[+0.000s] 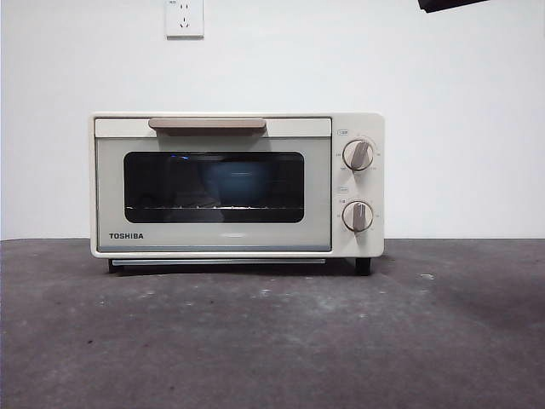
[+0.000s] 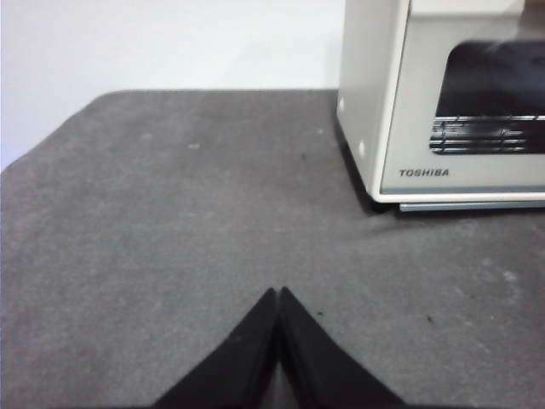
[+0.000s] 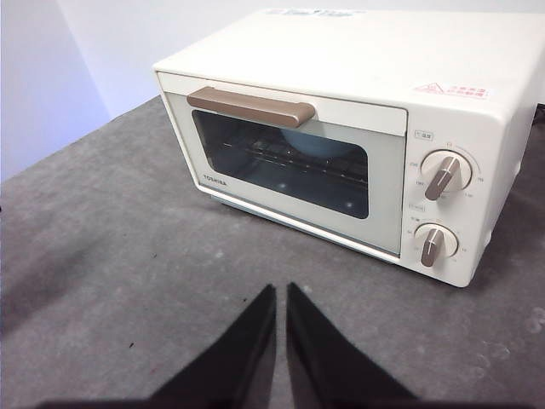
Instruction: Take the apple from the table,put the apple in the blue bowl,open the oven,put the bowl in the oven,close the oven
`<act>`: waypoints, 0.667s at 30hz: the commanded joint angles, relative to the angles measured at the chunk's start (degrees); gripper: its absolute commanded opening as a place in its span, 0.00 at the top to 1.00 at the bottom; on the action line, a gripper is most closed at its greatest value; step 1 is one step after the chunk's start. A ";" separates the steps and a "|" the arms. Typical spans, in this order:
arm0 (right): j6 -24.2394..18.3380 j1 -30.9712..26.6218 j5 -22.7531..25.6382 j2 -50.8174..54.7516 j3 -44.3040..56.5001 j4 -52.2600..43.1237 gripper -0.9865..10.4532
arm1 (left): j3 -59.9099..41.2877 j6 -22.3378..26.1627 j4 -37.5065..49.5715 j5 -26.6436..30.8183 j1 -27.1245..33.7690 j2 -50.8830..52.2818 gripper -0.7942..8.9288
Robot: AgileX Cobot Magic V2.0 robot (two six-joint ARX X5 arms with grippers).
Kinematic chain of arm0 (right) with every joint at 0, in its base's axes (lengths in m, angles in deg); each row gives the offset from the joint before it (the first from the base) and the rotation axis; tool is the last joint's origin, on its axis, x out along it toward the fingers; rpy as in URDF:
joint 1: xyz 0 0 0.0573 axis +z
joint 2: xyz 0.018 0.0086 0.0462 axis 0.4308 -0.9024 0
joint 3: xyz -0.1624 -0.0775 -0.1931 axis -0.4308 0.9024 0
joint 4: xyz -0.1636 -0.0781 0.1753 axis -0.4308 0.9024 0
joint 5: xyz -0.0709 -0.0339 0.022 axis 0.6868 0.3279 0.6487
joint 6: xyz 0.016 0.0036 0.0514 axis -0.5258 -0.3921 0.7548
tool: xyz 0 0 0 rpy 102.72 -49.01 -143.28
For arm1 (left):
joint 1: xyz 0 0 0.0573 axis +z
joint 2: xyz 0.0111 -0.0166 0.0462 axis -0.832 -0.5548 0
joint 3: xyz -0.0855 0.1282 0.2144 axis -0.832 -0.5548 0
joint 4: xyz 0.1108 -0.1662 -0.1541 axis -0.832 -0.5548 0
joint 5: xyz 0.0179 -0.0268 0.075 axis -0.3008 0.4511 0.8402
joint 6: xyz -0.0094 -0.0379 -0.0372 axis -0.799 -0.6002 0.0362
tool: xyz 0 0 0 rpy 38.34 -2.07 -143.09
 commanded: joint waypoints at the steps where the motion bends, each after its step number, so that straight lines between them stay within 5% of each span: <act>1: -0.46 0.55 0.04 -0.13 -0.07 -0.55 0.91 | -1.33 -1.70 -0.55 -0.07 0.15 0.02 0.91; 20: -0.46 0.55 0.04 -0.13 -0.07 -0.55 0.91 | -1.33 -2.29 -0.35 -0.09 0.15 0.04 0.91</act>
